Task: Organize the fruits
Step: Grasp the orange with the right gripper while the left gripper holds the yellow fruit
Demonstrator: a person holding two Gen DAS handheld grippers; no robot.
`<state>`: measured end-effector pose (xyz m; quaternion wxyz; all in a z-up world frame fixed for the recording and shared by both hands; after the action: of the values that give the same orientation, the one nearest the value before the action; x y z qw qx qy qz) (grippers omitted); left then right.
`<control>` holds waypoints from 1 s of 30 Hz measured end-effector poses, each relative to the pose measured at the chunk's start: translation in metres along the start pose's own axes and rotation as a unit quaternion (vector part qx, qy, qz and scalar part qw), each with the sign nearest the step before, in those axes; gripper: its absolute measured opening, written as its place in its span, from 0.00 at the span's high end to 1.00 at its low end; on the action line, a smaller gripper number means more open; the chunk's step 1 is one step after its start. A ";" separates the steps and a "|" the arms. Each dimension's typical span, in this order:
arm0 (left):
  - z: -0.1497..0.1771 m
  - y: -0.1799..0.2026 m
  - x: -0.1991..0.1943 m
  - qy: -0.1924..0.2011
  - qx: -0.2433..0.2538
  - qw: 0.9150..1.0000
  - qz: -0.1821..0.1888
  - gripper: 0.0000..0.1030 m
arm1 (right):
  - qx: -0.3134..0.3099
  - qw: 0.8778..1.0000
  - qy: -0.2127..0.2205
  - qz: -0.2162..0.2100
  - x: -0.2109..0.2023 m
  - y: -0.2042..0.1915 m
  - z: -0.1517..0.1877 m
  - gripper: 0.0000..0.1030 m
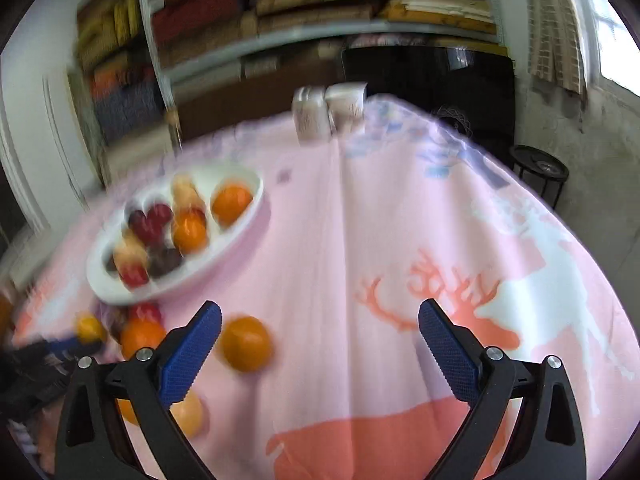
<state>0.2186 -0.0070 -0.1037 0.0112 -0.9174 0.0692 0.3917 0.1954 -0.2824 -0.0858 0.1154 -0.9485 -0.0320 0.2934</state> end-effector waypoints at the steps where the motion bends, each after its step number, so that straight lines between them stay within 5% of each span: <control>1: 0.000 0.000 0.000 -0.001 0.001 1.000 0.000 0.63 | 0.005 1.000 -0.015 -0.014 0.004 0.001 0.002 0.04; 6: 0.001 -0.001 0.000 0.000 -0.001 1.000 -0.002 0.63 | -0.007 0.997 -0.076 -0.017 0.029 -0.002 0.012 0.06; 8: 0.001 -0.001 0.000 -0.003 0.001 1.000 -0.002 0.63 | -0.016 0.995 -0.094 -0.022 0.038 -0.004 0.014 0.18; 12: 0.002 -0.002 0.000 -0.003 -0.001 1.000 -0.004 0.62 | -0.026 0.996 -0.079 -0.026 0.040 -0.007 0.009 0.23; 16: 0.002 -0.003 0.001 -0.007 -0.001 1.000 -0.005 0.62 | -0.028 0.994 -0.076 -0.075 0.030 -0.011 0.006 0.23; 19: 0.002 -0.003 0.003 -0.010 -0.001 1.000 -0.006 0.59 | -0.041 0.998 -0.037 -0.027 0.024 -0.006 -0.005 0.23; 23: 0.002 -0.002 0.003 -0.010 0.002 1.000 -0.007 0.58 | -0.084 0.993 -0.078 -0.010 0.046 -0.012 -0.001 0.25; 30: 0.001 -0.002 0.005 -0.012 0.000 1.000 -0.007 0.58 | -0.086 0.994 -0.071 -0.003 0.053 -0.013 -0.006 0.34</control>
<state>0.2221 -0.0054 -0.1080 0.0149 -0.9130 0.0629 0.4027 0.2424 -0.2640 -0.1065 0.0315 -0.9315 -0.0679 0.3560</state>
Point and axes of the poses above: each gripper's, at about its wrist camera, not at the fingertips, and x roughly the way its jaws point, y to its right, z to its underside, the point moved 3 cm from there along x, roughly the way its jaws point, and after that the axes turned 5 degrees about y, right-handed, at the moved point
